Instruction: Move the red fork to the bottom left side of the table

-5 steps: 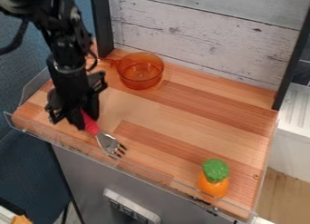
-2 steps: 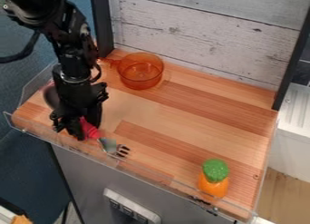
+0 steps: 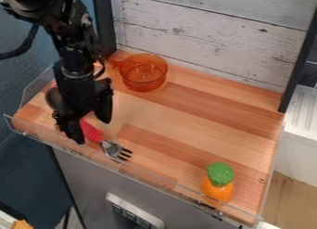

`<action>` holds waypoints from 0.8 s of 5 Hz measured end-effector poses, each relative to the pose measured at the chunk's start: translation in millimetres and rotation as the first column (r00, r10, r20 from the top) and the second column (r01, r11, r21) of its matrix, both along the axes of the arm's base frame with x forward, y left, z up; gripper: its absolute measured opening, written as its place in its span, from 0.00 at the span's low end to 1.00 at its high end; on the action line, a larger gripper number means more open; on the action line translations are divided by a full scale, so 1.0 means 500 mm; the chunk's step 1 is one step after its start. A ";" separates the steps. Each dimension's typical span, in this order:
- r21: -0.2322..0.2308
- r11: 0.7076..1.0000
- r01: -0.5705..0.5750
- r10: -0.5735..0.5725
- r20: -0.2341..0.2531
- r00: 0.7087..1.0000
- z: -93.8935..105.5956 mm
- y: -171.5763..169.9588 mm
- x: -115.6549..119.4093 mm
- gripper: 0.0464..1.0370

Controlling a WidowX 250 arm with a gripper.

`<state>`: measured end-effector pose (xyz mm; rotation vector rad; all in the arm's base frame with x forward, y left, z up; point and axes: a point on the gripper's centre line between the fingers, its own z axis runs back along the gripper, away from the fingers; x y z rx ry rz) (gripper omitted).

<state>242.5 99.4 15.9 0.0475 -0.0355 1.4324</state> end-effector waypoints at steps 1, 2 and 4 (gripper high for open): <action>-0.036 0.999 0.003 -0.002 0.032 0.999 0.039 -0.009 0.016 0.96; -0.066 0.998 0.005 0.000 0.076 0.997 0.095 -0.018 0.026 0.96; -0.067 0.998 0.002 0.007 0.124 0.992 0.138 -0.022 0.031 0.96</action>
